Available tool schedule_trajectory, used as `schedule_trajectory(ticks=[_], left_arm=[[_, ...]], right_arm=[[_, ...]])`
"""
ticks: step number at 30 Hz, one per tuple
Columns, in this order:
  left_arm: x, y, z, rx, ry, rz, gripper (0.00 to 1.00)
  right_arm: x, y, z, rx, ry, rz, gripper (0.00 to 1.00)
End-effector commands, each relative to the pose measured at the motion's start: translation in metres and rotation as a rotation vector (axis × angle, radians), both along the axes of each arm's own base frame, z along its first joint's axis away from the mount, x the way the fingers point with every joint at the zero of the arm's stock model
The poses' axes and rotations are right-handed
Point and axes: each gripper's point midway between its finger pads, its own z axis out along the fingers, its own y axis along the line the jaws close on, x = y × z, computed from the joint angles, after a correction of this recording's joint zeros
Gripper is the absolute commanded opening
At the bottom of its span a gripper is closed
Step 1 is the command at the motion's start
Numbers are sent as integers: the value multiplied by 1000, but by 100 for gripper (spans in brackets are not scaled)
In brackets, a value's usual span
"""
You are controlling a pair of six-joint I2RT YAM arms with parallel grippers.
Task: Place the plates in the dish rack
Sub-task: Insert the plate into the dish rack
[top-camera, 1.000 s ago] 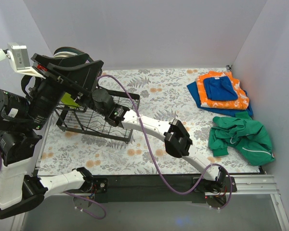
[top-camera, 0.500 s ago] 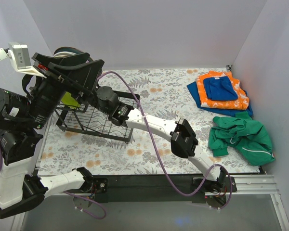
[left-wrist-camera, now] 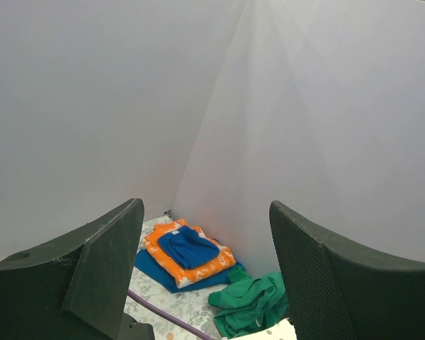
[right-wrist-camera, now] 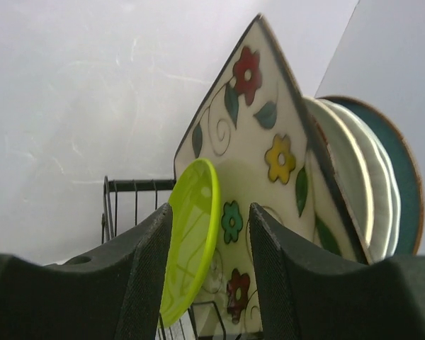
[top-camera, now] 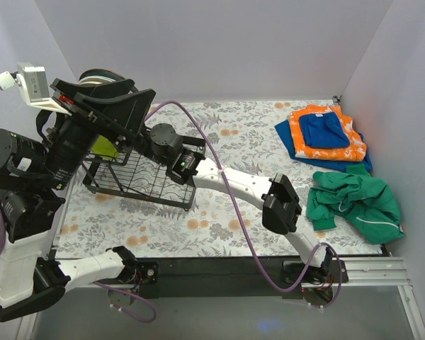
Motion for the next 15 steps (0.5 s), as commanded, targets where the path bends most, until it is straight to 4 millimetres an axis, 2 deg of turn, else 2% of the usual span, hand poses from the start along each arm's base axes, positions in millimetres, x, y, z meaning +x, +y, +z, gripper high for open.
schedule_trajectory(ticks=[1, 10, 15], left_arm=[[-4, 4, 0, -17, 0, -5, 70], [-4, 4, -1, -14, 5, -3, 70], [-5, 7, 0, -14, 6, 5, 70]], right_arm=[[-4, 3, -4, -3, 14, 24, 53], [6, 20, -38, -53, 59, 11, 49], [11, 24, -44, -57, 66, -9, 44]])
